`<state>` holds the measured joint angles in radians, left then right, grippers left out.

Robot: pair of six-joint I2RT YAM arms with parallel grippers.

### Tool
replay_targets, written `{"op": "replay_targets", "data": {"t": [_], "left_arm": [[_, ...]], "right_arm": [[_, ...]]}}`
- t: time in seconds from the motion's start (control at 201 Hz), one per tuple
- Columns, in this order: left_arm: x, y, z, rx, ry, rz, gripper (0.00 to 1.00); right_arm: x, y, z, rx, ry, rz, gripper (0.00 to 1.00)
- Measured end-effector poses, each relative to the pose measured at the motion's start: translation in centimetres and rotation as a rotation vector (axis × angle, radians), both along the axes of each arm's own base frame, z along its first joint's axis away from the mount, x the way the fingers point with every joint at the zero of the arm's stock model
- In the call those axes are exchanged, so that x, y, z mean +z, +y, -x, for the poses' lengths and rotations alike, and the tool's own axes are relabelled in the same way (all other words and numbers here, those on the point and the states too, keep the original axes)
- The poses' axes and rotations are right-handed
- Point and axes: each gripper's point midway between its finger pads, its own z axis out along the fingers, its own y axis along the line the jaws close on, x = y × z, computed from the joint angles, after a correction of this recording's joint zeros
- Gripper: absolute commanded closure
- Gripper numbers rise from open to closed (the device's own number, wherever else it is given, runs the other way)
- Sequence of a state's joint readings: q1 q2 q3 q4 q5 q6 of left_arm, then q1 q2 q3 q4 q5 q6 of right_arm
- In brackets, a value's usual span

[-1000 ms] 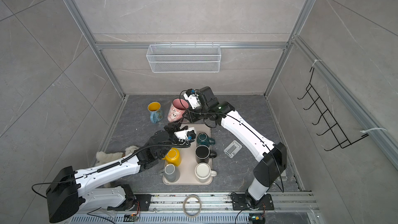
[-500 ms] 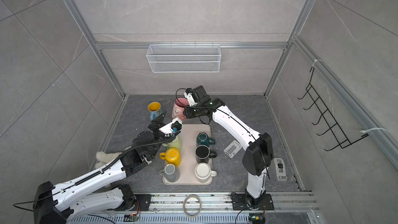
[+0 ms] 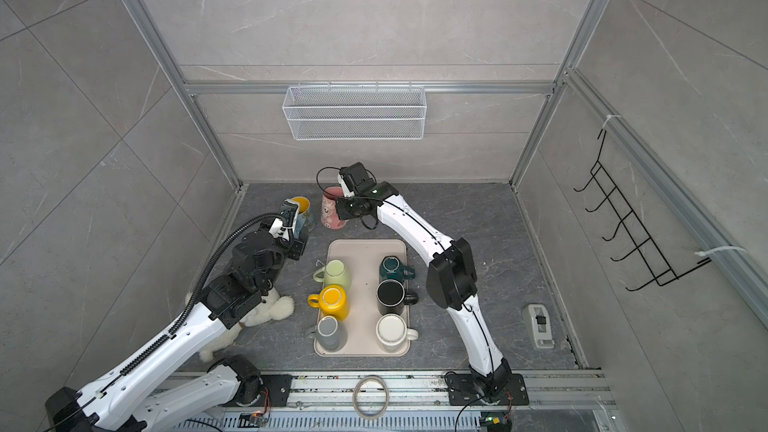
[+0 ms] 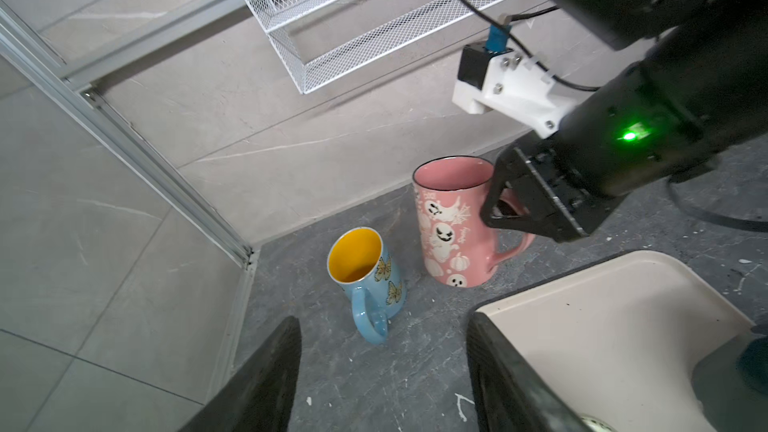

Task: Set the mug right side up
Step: 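Carry the pink mug beyond the tray with the right gripper while the left withdraws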

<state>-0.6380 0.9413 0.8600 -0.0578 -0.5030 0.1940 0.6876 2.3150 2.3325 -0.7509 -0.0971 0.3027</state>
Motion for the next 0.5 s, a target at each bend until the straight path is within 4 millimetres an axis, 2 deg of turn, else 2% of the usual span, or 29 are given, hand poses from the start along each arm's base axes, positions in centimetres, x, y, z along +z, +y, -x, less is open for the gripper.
{"op": "replay_targets", "data": {"t": [0.239, 0.503], "left_arm": [[-1.0, -0.4, 0.2, -0.025, 0.055, 0.063, 0.34], [-1.1, 0.1, 0.2, -0.009, 0.065, 0.097, 0.34]], "right_arm": [[-2.1, 2.4, -1.3, 0.005, -0.011, 0.045, 1.0], [-4.5, 2.4, -1.9, -0.027, -0.011, 0.107, 1.0]]}}
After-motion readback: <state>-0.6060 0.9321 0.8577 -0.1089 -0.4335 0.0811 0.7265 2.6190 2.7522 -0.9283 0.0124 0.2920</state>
